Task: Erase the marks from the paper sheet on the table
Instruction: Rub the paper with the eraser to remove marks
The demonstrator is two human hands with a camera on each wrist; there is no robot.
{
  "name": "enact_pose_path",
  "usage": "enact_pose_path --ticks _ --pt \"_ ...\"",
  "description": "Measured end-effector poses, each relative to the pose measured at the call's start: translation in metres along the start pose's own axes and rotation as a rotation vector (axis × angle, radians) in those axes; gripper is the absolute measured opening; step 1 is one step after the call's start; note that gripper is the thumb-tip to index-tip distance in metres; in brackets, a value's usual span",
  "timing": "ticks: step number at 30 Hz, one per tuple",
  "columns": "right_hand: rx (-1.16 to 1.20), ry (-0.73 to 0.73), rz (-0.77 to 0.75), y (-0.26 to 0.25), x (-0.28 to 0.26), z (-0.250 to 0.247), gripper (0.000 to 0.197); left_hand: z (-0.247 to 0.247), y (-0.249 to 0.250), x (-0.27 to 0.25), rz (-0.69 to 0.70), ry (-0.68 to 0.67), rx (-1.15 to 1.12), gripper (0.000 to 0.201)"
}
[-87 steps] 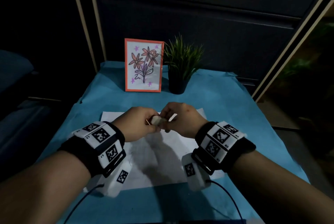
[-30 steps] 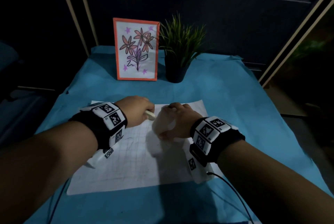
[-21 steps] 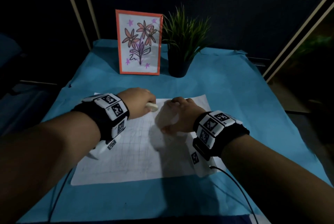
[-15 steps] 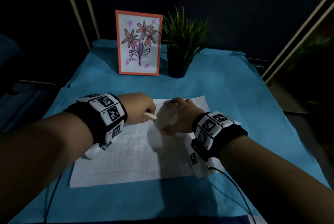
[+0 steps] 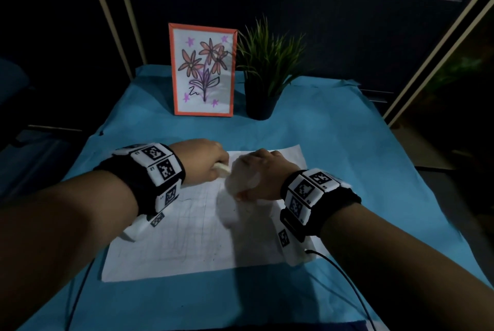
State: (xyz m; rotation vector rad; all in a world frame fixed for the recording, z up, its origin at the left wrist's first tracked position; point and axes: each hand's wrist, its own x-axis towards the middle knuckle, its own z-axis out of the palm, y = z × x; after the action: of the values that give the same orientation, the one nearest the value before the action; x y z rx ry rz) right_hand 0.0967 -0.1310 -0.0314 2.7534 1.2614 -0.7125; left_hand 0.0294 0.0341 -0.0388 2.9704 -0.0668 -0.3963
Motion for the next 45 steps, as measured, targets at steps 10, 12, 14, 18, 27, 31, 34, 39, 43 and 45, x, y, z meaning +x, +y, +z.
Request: enact_pose_path --ticks 10,12,14,18,27,31,34,39,43,45 --pt "0.041 -0.002 0.029 0.009 0.011 0.011 0.093 0.007 -0.003 -0.012 0.010 -0.011 -0.032 0.023" --pt "0.037 -0.007 0.033 0.009 0.010 0.012 0.092 0.007 -0.003 -0.007 -0.029 0.066 -0.044 0.026" --pt "0.044 -0.011 0.036 0.010 0.010 0.014 0.093 0.008 -0.004 -0.001 -0.062 0.108 -0.071 0.027" --pt "0.033 -0.028 0.025 0.011 0.011 0.017 0.101 0.003 -0.004 0.006 -0.039 0.048 -0.017 0.020" --pt "0.027 -0.009 0.026 0.012 0.011 0.018 0.098 0.003 -0.006 0.012 -0.087 0.105 0.031 0.020" --pt "0.055 -0.015 0.028 0.014 0.014 0.021 0.104 0.001 -0.006 0.009 -0.064 -0.003 0.037 0.018" --pt "0.055 -0.012 0.028 0.014 0.015 0.021 0.104 0.000 -0.005 0.009 -0.049 -0.024 0.086 0.021" --pt "0.076 -0.006 0.039 0.013 0.014 0.018 0.104 0.000 -0.002 0.014 -0.081 0.029 0.105 0.026" --pt "0.067 -0.015 0.043 0.012 0.013 0.019 0.105 0.001 -0.005 0.010 -0.032 -0.040 0.091 0.023" --pt "0.051 -0.008 0.026 0.011 0.011 0.017 0.099 0.002 -0.006 0.014 -0.054 -0.009 0.104 0.022"
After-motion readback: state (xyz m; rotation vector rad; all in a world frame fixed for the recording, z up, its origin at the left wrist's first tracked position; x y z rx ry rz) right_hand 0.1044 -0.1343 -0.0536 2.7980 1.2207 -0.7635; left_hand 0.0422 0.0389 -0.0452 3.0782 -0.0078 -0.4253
